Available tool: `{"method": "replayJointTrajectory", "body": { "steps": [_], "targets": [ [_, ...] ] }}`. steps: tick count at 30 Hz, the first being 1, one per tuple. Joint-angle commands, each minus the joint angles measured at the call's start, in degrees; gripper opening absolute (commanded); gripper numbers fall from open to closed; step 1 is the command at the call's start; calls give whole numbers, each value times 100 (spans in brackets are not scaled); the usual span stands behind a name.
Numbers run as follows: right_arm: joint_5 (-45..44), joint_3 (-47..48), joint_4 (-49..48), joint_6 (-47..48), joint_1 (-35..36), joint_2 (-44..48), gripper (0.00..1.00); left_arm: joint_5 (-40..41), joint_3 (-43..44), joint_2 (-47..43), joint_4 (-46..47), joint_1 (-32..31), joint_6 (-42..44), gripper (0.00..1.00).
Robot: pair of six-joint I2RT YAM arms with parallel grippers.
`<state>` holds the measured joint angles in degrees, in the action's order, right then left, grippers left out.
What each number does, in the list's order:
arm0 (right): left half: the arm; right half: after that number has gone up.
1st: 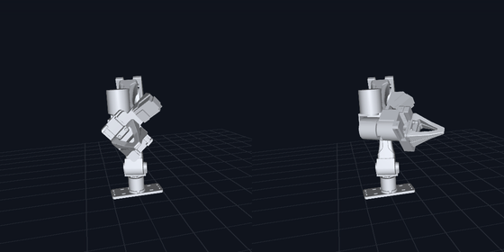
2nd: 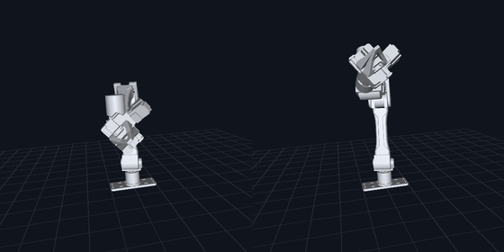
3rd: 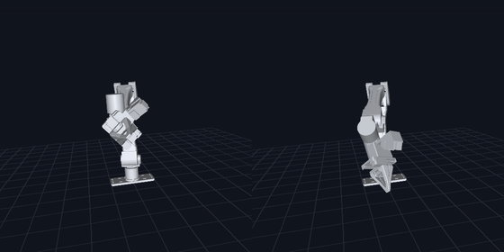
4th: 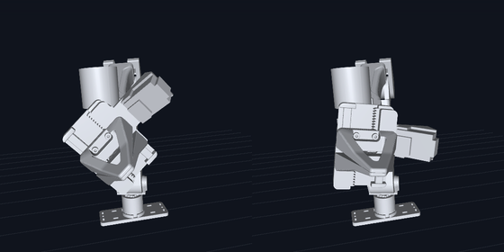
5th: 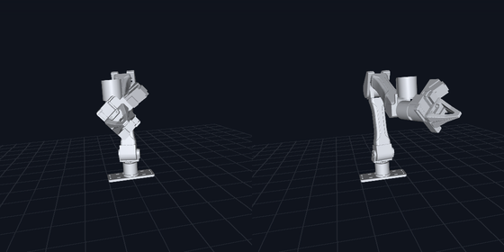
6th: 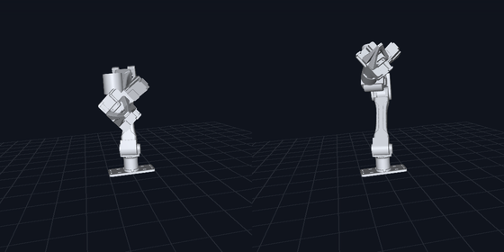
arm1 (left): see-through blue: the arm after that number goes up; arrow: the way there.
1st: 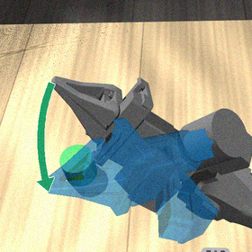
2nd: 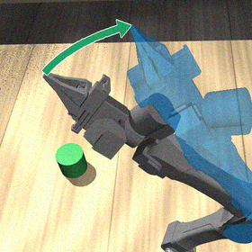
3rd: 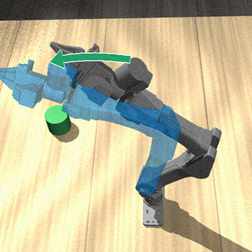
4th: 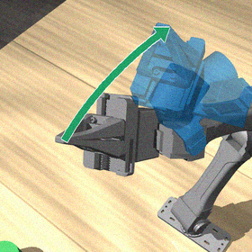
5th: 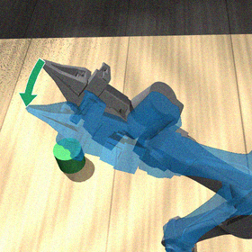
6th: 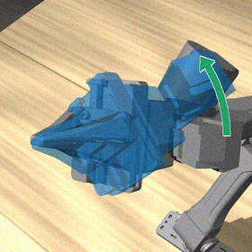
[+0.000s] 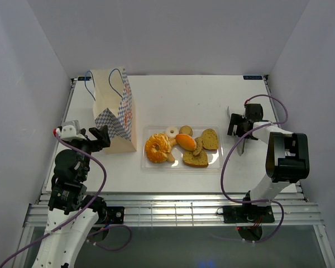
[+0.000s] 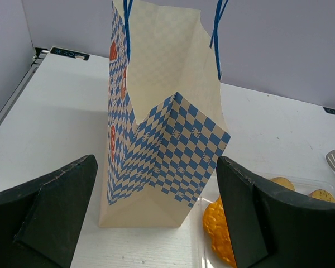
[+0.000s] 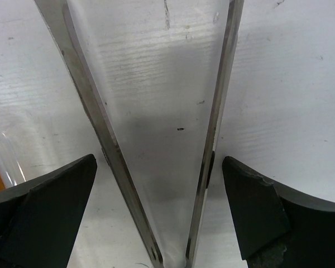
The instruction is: Place the fake bread into the paper bag
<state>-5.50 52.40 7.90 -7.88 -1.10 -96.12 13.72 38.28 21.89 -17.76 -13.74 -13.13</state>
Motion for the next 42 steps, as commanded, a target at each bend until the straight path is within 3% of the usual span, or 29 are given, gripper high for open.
{"method": "replayJointTrajectory", "body": {
  "steps": [1,3,8,22,42],
  "targets": [
    [189,51,-289,119,-30,-12,100,35,4,44,0,-24,38,98],
    [198,42,-289,172,-30,-56,100,35,4,35,0,-24,47,98],
    [154,42,-298,173,-39,-83,87,-9,-5,52,0,-24,47,98],
    [189,68,-201,41,-57,-30,65,-44,-14,52,0,-24,38,98],
    [286,622,729,32,-57,427,61,-36,-31,0,0,-24,38,98]
  ]
}}
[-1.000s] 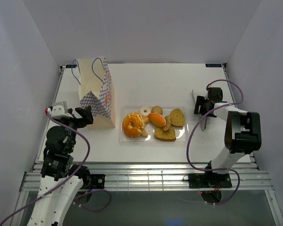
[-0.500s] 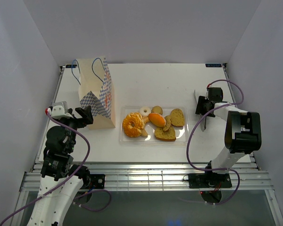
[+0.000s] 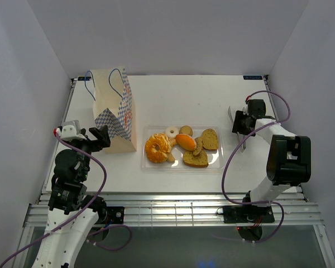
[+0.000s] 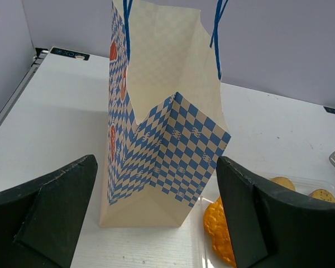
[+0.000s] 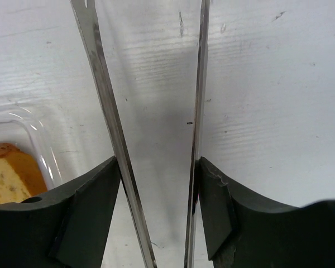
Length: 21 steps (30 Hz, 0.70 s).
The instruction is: Place the fake bread into the paper bag
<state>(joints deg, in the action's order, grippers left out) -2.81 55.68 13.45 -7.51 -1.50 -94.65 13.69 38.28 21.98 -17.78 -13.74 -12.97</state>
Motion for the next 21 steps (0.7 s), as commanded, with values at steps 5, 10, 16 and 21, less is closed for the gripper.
{"method": "replayJointTrajectory", "body": {
  "steps": [5,10,16,21],
  "targets": [
    [26,426,377,21,-17,403,61,-33,-31,-9,3,-33,23,98],
    [26,610,719,56,-17,526,61,-33,-40,0,3,-33,23,98],
    [140,725,931,-5,0,825,62,-33,-40,0,3,-33,14,98],
    [219,742,1167,-49,44,1106,62,-33,-49,-9,3,-41,14,98]
  ]
}}
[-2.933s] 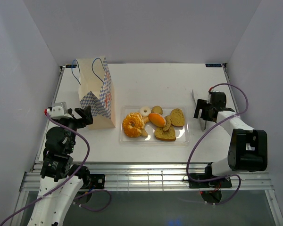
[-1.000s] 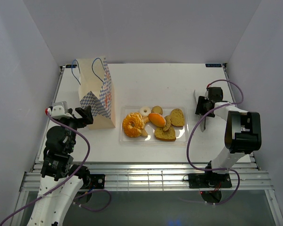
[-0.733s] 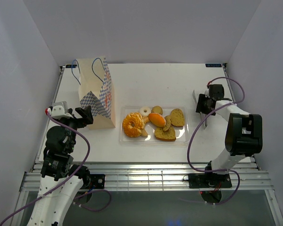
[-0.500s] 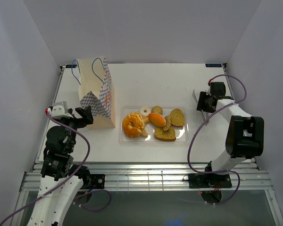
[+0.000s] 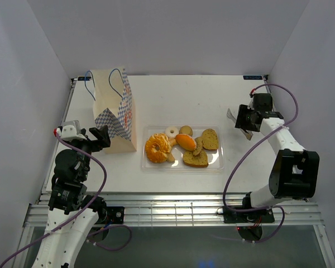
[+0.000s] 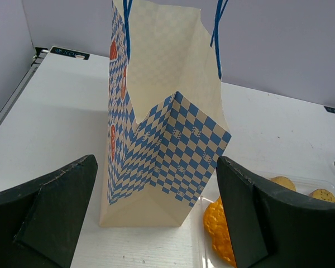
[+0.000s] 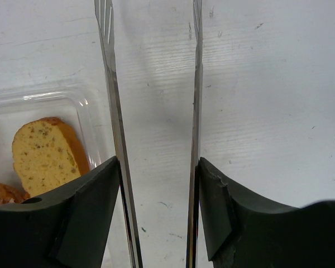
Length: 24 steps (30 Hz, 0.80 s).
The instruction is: Place the fake bread into the paper bag
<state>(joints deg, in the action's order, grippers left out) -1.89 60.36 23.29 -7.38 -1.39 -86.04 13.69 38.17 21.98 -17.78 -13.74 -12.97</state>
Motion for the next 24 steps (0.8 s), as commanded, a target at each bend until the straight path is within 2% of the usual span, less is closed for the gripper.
{"method": "replayJointTrajectory", "body": {
  "steps": [1,9,14,24],
  "targets": [
    [136,275,220,-71,42,289,61,-33,-38,-1,3,-33,14,98],
    [136,327,606,-124,130,851,62,-25,-47,-9,11,-41,5,98],
    [128,441,1062,-106,481,1326,61,10,-56,-44,20,-41,5,98],
    [778,248,1678,-132,815,2179,58,46,-82,-62,38,-33,-12,98]
  ]
}}
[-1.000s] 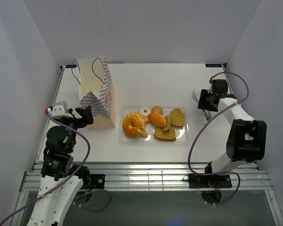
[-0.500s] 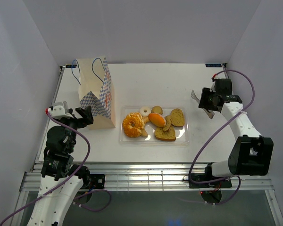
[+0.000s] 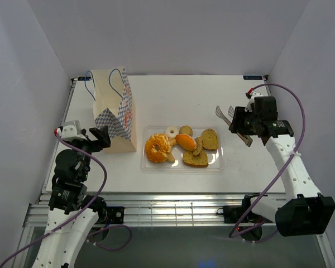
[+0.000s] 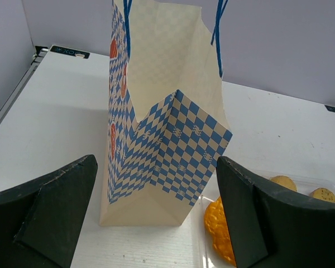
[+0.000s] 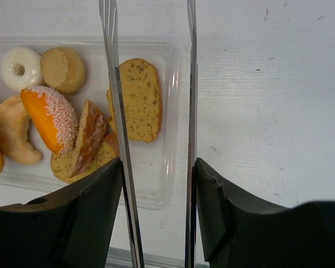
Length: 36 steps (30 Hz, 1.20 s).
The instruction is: Place the fake bread into the paper bag
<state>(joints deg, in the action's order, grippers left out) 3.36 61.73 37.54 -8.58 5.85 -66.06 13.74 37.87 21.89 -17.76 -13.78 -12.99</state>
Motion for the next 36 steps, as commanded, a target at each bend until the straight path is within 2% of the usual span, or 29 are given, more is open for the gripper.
{"method": "replayJointTrajectory", "body": {
  "steps": [1,19,36],
  "targets": [
    [271,102,306,-21,162,286,58,50,-51,-62,36,-28,-10,98],
    [394,-636,746,-381,1093,1051,54,112,-78,-80,36,-28,-19,98],
    [139,-997,746,-786,1744,1060,50,129,-87,-106,27,-37,-10,98]
  ]
}}
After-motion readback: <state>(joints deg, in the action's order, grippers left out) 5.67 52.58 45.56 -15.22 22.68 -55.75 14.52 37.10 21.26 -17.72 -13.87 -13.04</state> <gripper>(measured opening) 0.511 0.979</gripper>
